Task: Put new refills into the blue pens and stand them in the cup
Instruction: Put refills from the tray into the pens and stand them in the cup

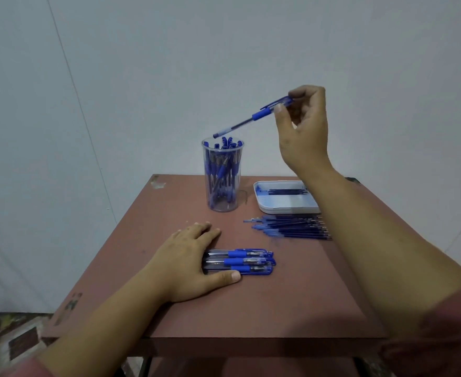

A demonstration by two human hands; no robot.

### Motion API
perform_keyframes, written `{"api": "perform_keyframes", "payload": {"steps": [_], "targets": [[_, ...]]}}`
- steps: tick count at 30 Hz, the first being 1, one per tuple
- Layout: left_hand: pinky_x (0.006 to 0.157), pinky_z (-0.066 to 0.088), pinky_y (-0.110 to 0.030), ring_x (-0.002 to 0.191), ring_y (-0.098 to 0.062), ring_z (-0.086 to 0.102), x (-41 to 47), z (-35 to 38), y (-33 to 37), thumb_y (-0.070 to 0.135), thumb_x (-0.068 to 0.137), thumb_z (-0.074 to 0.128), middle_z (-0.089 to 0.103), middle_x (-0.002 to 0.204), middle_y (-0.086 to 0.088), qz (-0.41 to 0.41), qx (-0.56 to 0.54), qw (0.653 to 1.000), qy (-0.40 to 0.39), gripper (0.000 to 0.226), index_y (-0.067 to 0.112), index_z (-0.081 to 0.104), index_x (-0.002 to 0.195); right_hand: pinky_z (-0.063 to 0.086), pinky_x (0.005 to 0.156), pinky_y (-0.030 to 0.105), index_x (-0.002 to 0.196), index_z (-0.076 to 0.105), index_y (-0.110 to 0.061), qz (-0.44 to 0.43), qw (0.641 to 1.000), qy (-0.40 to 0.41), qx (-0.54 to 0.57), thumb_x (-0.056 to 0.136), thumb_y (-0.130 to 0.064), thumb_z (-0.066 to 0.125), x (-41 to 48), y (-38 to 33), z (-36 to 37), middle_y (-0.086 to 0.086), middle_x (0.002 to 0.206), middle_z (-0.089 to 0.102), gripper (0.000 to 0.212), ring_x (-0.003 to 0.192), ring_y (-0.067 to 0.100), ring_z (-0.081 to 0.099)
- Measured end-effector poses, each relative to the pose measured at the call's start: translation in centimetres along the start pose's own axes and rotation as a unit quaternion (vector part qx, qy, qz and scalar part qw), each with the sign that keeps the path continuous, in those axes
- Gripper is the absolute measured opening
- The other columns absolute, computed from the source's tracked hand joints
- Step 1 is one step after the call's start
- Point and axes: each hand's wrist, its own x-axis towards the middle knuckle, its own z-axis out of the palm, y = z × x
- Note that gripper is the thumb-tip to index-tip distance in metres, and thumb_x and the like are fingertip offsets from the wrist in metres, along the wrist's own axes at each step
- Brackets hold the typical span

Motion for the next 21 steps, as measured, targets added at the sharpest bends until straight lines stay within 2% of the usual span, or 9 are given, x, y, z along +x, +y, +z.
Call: {"api": "perform_keyframes", "payload": {"steps": [7,10,12,16,19,21], "targets": [[0.118,0.013,-0.034,0.147,-0.013,0.015,0.0,-0.2,0.0,0.094,0.064,0.025,0.017,0.161,0.006,0.0,0.002,1.0,-0.002,0.109,0.033,0.018,0.154,0.046,0.081,0.011,0.11,0.056,-0.009,-0.01,0.993,-0.091,-0.071,0.092,-0.009,0.061,1.2,2.0,2.7,-0.015,0.089,0.057,0.019,0.081,-0.008,0.056],[0.118,0.013,-0.033,0.147,-0.013,0.016,0.1,-0.1,-0.1,0.094,0.064,0.025,0.017,0.161,0.006,0.003,0.003,1.0,0.001,0.11,0.032,0.018,0.154,0.047,0.079,0.01,0.108,0.062,-0.013,0.007,0.985,-0.145,-0.091,0.09,-0.01,0.064,1.1,2.3,4.1,-0.009,0.088,0.061,0.018,0.08,-0.004,0.058],[0.118,0.014,-0.033,0.147,-0.012,0.017,0.2,-0.1,-0.2,0.094,0.064,0.026,0.018,0.161,0.006,0.004,0.002,1.0,0.003,0.109,0.032,0.019,0.154,0.048,0.082,0.015,0.107,0.065,-0.015,0.021,0.977,-0.188,-0.101,0.091,-0.013,0.064,0.8,2.4,4.9,-0.006,0.09,0.064,0.016,0.083,0.001,0.059],[0.118,0.019,-0.034,0.144,-0.012,0.022,0.3,0.1,-0.4,0.096,0.064,0.025,0.022,0.159,0.006,0.011,0.001,1.0,0.013,0.11,0.032,0.022,0.153,0.037,0.093,0.024,0.118,0.067,-0.021,0.014,0.955,-0.246,-0.165,0.098,-0.029,0.054,-0.3,2.9,5.4,-0.01,0.101,0.057,0.025,0.101,0.011,0.049],[0.118,0.02,-0.034,0.144,-0.013,0.024,0.4,0.2,-0.6,0.097,0.062,0.023,0.023,0.158,0.006,0.013,-0.002,1.0,0.018,0.112,0.032,0.023,0.152,0.028,0.102,0.035,0.13,0.059,-0.03,0.029,0.933,-0.278,-0.225,0.099,-0.042,0.048,-1.0,3.5,5.3,-0.005,0.114,0.051,0.036,0.119,0.021,0.037],[0.118,0.021,-0.034,0.144,-0.013,0.024,0.4,0.3,-0.6,0.098,0.061,0.022,0.024,0.158,0.006,0.014,-0.002,1.0,0.019,0.112,0.032,0.023,0.152,0.021,0.1,0.033,0.139,0.051,-0.03,0.011,0.918,-0.288,-0.273,0.099,-0.044,0.046,-1.4,3.5,5.0,-0.001,0.127,0.049,0.042,0.125,0.023,0.032]]}}
